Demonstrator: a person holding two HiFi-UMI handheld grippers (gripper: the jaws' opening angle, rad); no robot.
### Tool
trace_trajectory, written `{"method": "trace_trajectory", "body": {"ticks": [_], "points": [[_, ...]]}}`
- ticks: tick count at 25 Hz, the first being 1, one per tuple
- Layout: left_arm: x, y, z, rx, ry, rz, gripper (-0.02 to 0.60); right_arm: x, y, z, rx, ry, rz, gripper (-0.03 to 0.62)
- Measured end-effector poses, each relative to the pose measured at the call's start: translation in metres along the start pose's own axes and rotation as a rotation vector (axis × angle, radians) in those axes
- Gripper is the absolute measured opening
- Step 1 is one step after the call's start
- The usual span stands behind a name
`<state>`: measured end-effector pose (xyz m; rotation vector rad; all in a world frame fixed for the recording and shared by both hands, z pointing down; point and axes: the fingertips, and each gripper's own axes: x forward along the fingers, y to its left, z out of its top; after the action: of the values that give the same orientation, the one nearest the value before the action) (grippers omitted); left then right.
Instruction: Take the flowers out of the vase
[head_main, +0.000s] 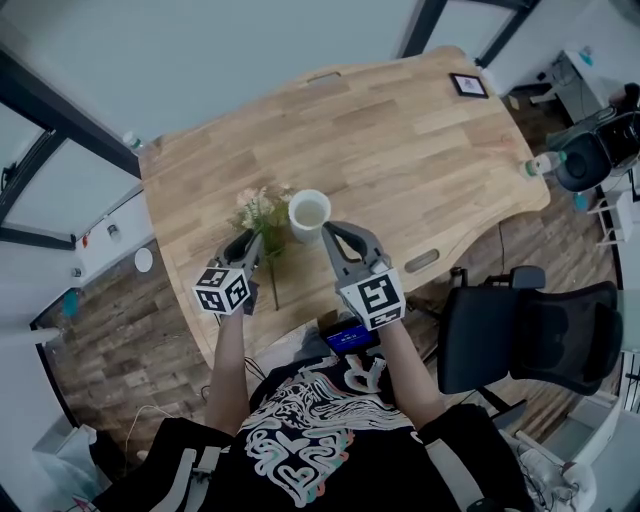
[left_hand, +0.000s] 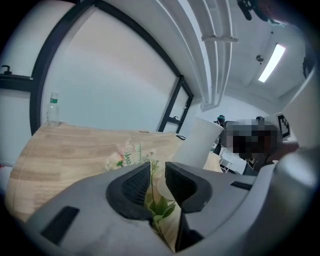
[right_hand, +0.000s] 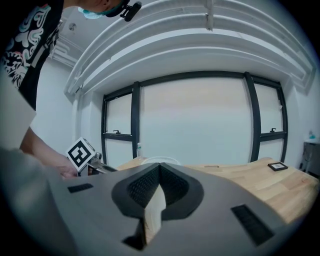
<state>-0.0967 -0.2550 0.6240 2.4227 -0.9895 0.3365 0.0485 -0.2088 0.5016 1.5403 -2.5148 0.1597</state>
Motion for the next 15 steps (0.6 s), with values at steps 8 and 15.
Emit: {"method": "trace_trajectory", "body": {"ticks": [8, 15], "points": [[-0.036, -0.028, 0.033, 0.224, -0.103, -0.014, 0.003, -0.015, 0.023, 0.007, 0.019, -0.007, -0.033, 0.006], [-0.085, -0.073, 0.086, 0.359, -0.287, 0.015, 0.003, -0.048, 0.040, 0.025, 0.034, -0.057, -0.079, 0.006]]}}
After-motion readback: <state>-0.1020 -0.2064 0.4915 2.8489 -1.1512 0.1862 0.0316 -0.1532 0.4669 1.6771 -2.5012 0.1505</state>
